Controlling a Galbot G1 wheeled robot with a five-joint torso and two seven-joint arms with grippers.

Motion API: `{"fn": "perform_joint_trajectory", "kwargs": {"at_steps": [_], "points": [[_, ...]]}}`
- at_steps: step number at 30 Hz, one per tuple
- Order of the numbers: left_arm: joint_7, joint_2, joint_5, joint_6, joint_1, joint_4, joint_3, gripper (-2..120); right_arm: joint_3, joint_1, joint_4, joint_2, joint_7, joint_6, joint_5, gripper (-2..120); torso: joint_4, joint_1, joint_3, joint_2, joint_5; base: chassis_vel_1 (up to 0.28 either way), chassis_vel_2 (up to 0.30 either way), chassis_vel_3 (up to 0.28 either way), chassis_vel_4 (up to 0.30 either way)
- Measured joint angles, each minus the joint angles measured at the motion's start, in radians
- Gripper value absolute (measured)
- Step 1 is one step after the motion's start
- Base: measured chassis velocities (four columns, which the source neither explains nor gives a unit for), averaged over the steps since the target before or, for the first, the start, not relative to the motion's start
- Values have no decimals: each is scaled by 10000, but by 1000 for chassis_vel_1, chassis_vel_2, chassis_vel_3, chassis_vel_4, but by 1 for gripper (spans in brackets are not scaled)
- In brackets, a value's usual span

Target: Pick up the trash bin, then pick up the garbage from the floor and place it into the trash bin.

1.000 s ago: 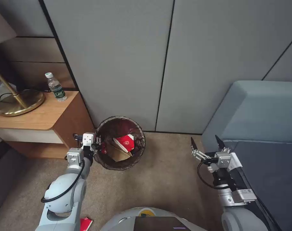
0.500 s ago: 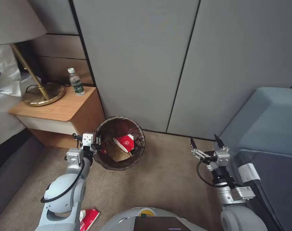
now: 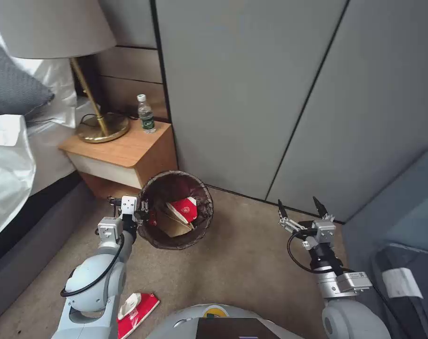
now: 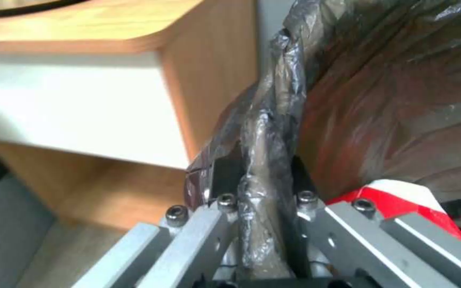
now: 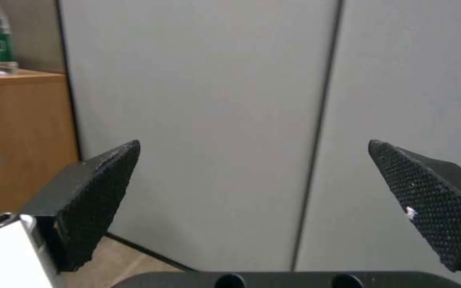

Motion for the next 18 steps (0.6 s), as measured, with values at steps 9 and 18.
{"fn": "perform_joint_trajectory", "kwargs": {"at_steps": [9, 18], "points": [[32, 27, -21, -7, 3, -5, -16, 3, -166, 128, -7, 0, 13, -168, -60, 100, -1, 0, 0, 0, 0, 99, 87, 93, 91], [33, 29, -18, -7, 5, -22, 15, 3, -222, 224, -93, -9, 21, -226, -127, 100, 0, 0, 0, 0, 0, 94, 93, 101, 95]]}}
